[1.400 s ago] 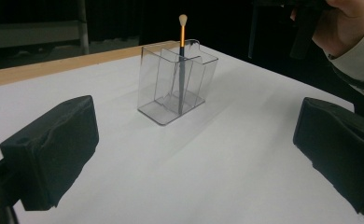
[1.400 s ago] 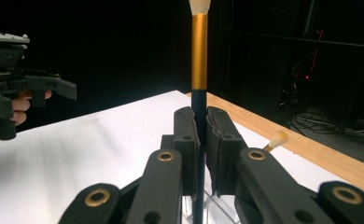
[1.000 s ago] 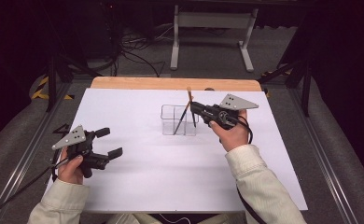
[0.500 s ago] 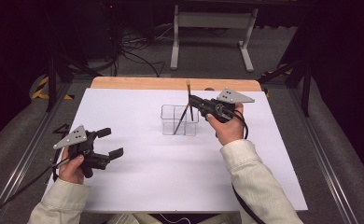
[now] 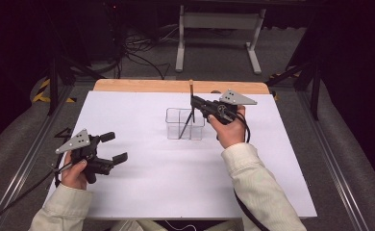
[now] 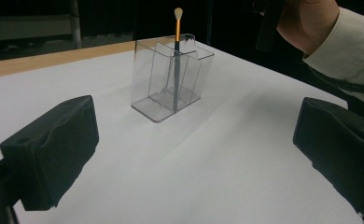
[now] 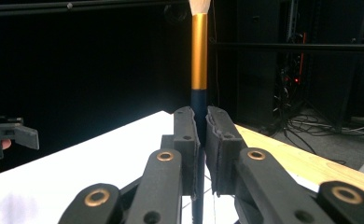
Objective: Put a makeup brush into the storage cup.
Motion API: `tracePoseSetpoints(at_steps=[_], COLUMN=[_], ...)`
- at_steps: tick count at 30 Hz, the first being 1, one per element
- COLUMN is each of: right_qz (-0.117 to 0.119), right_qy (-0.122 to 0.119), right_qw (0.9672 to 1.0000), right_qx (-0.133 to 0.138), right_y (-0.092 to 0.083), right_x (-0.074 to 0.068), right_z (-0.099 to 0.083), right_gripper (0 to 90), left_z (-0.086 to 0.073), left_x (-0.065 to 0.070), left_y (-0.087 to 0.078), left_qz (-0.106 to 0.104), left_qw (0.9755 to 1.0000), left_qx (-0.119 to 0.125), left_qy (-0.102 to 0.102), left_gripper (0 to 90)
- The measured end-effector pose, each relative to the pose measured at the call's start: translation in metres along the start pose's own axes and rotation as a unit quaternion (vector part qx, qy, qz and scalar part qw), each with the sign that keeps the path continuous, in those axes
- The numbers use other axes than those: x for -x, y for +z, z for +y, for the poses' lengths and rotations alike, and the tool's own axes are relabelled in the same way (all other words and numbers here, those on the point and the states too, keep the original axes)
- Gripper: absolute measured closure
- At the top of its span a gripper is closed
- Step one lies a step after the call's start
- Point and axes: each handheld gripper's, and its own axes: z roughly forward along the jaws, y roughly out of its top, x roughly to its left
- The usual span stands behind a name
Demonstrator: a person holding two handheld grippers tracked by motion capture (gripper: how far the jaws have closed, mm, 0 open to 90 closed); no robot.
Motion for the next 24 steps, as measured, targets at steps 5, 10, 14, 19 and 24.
tracePoseSetpoints(at_steps=[5, 10, 14, 19, 24], right_qz=[0.002, 0.000, -0.002, -0.002, -0.010], right_qy=[0.000, 0.011, 0.012, 0.013, 0.005], right_qw=[1.0000, 0.9998, 0.9998, 0.9998, 0.9999], right_qx=[0.005, 0.013, 0.013, 0.016, 0.009], right_y=[0.005, 0.011, 0.017, 0.021, 0.024], right_x=[-0.001, -0.002, -0.003, -0.003, -0.002], right_z=[0.000, -0.003, -0.006, -0.009, -0.014], right_gripper=[83.2, 83.2, 83.2, 83.2, 83.2], left_z=[-0.001, -0.001, -0.001, -0.002, -0.001], left_x=[0.000, 0.000, 0.000, 0.000, 0.000], left_y=[0.001, 0.001, 0.001, 0.002, 0.001], left_qz=[0.000, -0.001, -0.001, -0.003, -0.003], left_qw=[1.0000, 1.0000, 1.0000, 1.0000, 1.0000], left_qx=[-0.001, -0.002, -0.001, -0.004, -0.002], left_qy=[-0.002, -0.004, -0.003, -0.001, -0.002], left_gripper=[0.7, 0.7, 0.7, 0.8, 0.7])
